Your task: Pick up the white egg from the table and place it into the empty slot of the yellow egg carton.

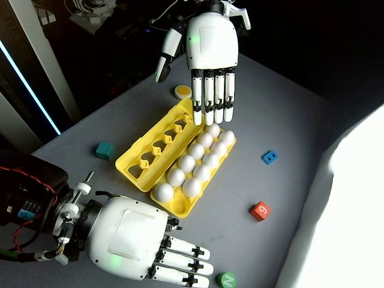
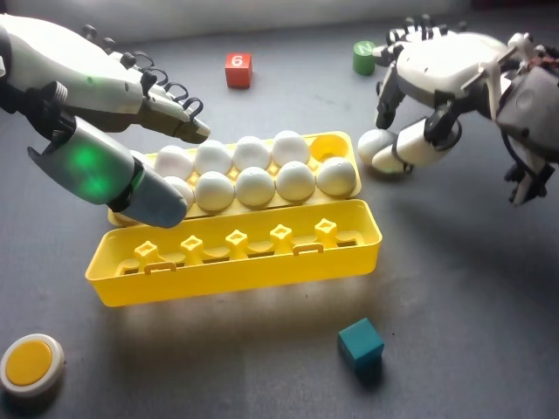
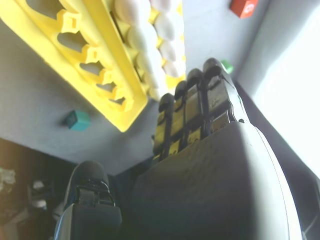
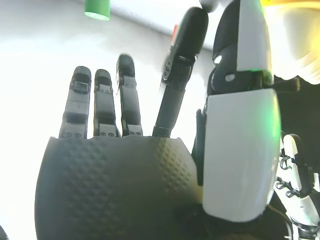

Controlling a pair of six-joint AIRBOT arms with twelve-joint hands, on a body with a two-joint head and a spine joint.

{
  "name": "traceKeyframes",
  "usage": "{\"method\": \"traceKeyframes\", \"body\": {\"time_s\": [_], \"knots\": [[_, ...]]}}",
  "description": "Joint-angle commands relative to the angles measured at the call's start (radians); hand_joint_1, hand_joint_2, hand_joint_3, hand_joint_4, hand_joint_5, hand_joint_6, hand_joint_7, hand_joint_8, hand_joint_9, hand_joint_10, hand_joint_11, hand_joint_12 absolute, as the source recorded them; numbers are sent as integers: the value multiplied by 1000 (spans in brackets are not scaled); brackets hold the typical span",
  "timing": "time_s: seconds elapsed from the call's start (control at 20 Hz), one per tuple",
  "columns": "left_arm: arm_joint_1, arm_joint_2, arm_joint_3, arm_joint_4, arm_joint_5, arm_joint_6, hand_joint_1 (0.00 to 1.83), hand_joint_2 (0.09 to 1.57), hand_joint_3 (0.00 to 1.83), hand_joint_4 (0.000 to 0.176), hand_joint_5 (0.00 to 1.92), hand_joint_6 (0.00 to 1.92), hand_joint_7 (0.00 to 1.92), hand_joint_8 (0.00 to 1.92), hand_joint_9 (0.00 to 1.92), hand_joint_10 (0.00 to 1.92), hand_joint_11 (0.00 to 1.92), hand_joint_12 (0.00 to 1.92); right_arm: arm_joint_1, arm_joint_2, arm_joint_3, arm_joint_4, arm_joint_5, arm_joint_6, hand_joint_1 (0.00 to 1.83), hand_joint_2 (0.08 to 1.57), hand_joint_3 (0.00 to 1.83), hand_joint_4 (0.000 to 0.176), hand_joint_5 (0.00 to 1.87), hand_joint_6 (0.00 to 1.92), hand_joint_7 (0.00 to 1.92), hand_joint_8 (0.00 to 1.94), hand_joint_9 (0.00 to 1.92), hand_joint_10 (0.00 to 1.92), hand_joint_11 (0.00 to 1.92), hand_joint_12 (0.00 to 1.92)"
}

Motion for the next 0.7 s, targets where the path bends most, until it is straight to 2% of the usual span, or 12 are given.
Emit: {"method": "traceKeyframes", "body": {"time_s": [0.0,0.05,0.15,0.3,0.35,0.45,0.55,0.65], "knots": [[-9,-5,3,3,79,-1,0,1150,0,0,119,0,111,0,91,2,0,232,5,6,3,-41,86,0,816,862,0,64,870,22,132,0,0,0,0,0],[-9,-5,3,3,79,-1,0,1149,0,0,104,1,101,1,79,2,0,187,4,5,3,-44,89,0,726,855,0,118,822,3,109,0,0,0,0,0],[-9,-5,2,3,79,-1,0,1149,0,0,103,1,100,2,79,3,0,180,4,5,3,-44,91,1,672,847,0,145,776,0,95,0,0,0,0,0],[-9,-5,2,3,79,-1,0,1149,0,0,106,1,97,0,79,1,0,195,4,5,4,-44,92,1,664,850,0,143,702,0,35,0,0,0,0,0],[-9,-5,2,3,79,-1,0,1152,1,0,84,2,77,2,60,1,0,138,4,5,5,-45,93,1,648,843,0,157,684,0,10,0,0,0,0,0],[-9,-5,1,3,79,-1,0,1153,1,0,92,4,86,4,70,4,0,169,3,4,14,-47,94,1,695,838,0,140,689,4,3,0,0,0,0,0],[-9,-6,1,3,79,-1,0,1153,0,0,80,1,66,1,47,2,0,110,0,4,20,-47,94,1,656,855,0,146,675,2,0,0,0,0,0,0],[-9,-6,1,3,79,-1,0,1153,0,0,93,3,80,3,55,2,0,125,-2,3,21,-47,94,1,694,851,0,136,689,7,0,0,0,0,0,0]]}}
